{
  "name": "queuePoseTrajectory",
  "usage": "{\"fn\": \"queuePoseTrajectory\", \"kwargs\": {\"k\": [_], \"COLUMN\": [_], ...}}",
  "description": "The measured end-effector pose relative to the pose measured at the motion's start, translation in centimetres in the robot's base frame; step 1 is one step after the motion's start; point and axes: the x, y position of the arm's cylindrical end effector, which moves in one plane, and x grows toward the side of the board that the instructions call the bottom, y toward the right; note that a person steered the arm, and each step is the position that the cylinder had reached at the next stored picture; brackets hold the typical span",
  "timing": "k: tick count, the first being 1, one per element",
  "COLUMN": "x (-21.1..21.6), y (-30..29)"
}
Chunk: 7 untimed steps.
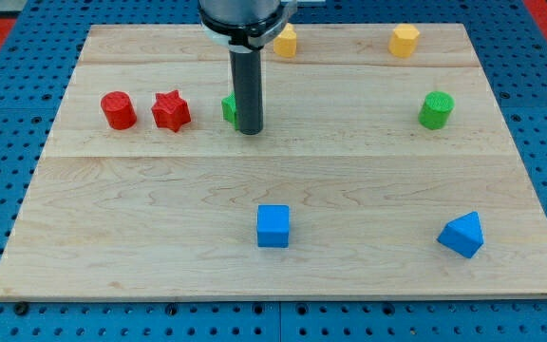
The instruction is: Slide the green circle left a bit
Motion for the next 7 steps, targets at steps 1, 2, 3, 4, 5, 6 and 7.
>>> {"fn": "queuePoseTrajectory", "kwargs": {"k": [1, 2, 3, 4, 5, 6, 7], "x": [1.3, 1.6, 1.4, 1.4, 1.3, -0.8, -2.4], "y": [5.7, 12.1, 17.3, 21.5, 26.0, 26.6, 26.6]}}
